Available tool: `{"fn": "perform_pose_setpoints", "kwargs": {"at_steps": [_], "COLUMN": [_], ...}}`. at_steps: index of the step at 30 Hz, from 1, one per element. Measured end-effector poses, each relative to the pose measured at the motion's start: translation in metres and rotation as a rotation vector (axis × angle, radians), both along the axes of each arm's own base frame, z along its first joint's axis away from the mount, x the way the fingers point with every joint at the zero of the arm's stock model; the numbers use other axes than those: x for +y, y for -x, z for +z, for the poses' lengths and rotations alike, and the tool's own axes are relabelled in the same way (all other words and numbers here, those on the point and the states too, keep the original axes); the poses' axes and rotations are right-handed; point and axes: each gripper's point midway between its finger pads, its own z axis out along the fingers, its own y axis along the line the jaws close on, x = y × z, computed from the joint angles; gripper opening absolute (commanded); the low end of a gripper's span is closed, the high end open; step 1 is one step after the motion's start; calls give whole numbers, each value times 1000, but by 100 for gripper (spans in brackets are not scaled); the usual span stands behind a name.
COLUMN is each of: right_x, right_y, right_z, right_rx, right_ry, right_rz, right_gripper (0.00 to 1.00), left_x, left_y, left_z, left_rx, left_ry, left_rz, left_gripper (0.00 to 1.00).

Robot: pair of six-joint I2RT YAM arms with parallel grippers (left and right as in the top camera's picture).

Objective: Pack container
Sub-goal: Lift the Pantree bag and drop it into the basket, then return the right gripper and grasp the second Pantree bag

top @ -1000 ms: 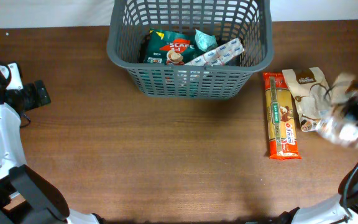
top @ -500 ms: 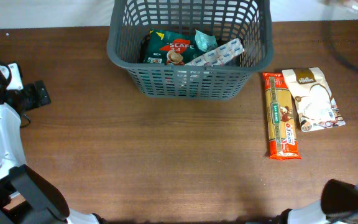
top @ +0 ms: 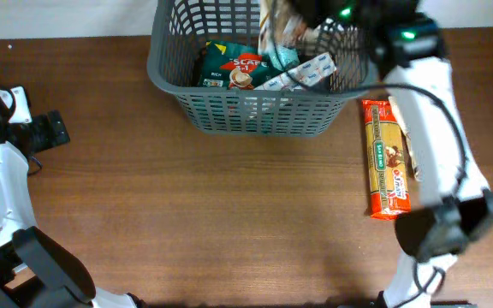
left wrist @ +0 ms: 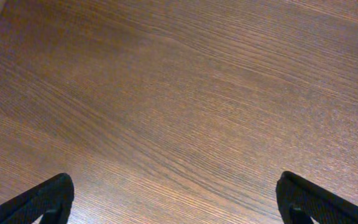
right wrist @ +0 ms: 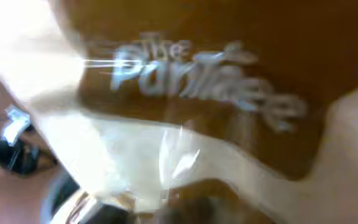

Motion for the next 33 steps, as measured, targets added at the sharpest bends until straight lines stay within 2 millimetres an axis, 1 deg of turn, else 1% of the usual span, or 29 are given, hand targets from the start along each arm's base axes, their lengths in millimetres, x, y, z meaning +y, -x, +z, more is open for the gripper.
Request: {"fn": "perform_pose_setpoints", "kwargs": {"at_steps": [1,2,3,4,5,7,11,13,15,16,18,19,21,22,24,25,26,29,31,33], "right_x": [2,4,5,6,7,8,6,1,-10,-22,-51,-73,-116,-150,-205,-234,-254,-325,-353,-377], "right_y": [-5,-8,-10,-13,-14,-14,-13,-11,-10,-10,-10,-8,-4,1,14,25,34,68,81,91], "right_z": [-21,-38,-51,-60,-65,-65,-42,-30,-21,-17,-9,-7,-1,4,8,6,3,-15,-25,-41], "right_rx": [53,100,132,153,163,159,106,104,114,135,154,174,199,212,249,284,316,446,503,570], "right_ry": [7,10,14,16,16,12,-2,-4,7,23,64,97,158,201,269,309,337,432,462,487], "right_rz": [9,17,23,28,32,39,46,38,2,-40,-138,-209,-354,-464,-638,-727,-787,-984,-1053,-1102], "right_gripper": [99,99,99,99,99,99,99,99,99,99,99,99,99,99,99,99,99,99,99,99], "left_x": [0,0,0,0,0,0,0,0,0,0,0,0,0,0,0,0,0,0,0,0], "left_y": [0,0,0,0,0,0,0,0,0,0,0,0,0,0,0,0,0,0,0,0], "left_z": [0,0,0,0,0,0,0,0,0,0,0,0,0,0,0,0,0,0,0,0], "left_rx": [0,0,0,0,0,0,0,0,0,0,0,0,0,0,0,0,0,0,0,0], "left_ry": [0,0,0,0,0,0,0,0,0,0,0,0,0,0,0,0,0,0,0,0], "left_rz": [0,0,-1,0,0,0,0,0,0,-1,0,0,-1,0,0,0,-1,0,0,-1], "left_gripper": [99,99,99,99,99,99,99,99,99,99,99,99,99,99,99,99,99,99,99,99]}}
